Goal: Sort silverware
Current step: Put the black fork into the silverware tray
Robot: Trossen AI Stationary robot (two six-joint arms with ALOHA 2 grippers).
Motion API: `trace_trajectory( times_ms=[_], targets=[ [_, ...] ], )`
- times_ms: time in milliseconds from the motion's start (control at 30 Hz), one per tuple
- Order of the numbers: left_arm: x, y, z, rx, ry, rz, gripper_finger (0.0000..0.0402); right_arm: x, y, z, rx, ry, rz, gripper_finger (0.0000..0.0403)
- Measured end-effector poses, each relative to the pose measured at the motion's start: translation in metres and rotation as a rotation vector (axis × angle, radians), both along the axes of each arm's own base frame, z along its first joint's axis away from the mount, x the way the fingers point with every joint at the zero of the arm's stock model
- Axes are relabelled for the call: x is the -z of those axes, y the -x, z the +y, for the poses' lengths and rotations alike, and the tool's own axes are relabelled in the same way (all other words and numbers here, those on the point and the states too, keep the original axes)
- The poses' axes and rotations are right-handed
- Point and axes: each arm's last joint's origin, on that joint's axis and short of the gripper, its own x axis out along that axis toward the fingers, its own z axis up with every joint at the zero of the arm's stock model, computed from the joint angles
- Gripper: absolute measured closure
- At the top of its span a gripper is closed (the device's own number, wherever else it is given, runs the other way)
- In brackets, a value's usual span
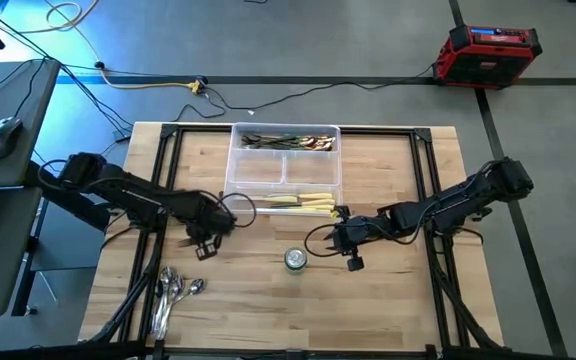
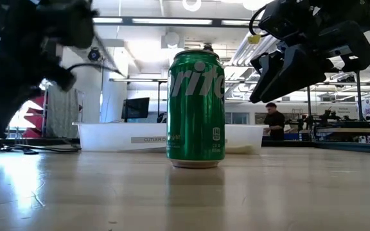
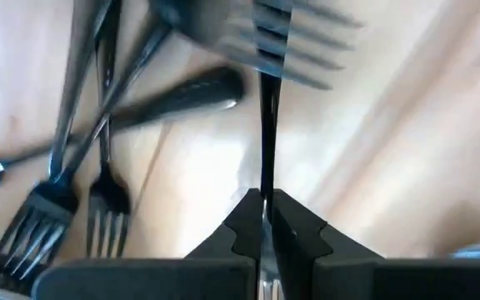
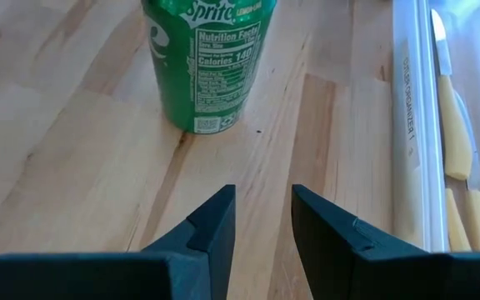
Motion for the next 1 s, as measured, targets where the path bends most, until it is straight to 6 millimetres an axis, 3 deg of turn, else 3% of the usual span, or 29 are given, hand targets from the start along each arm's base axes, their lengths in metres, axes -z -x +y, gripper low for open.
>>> trace_trajectory(
  times_ms=[200, 400, 567, 767, 900, 1000],
  targets=[
    [-0.047, -0.024, -0.005, 0.019, 0.044, -0.121, 0.0401, 0.0, 0.0, 0.0, -0.003, 0.002, -0.004, 0.03],
    [-0.08, -0.045, 0.022, 0.197, -0.203, -0.293, 0.0401, -0.001, 0.0, 0.0, -0.011, 0.011, -0.008, 0.03],
    [-0.089, -0.063, 0.077, 0.327, -0.454, -0.403, 0.0401, -0.001, -0.001, 0.0, -0.021, 0.022, -0.016, 0.03],
    [-0.089, -0.085, 0.164, 0.457, -0.742, -0.492, 0.0401, -0.002, -0.002, 0.0, -0.033, 0.033, -0.027, 0.03],
    [-0.072, -0.093, 0.218, 0.486, -0.787, -0.545, 0.0402, -0.002, -0.002, 0.0, -0.033, 0.033, -0.027, 0.03],
    [-0.051, -0.098, 0.247, 0.49, -0.741, -0.481, 0.0402, -0.002, -0.002, -0.001, -0.032, 0.033, -0.027, 0.03]
  ],
)
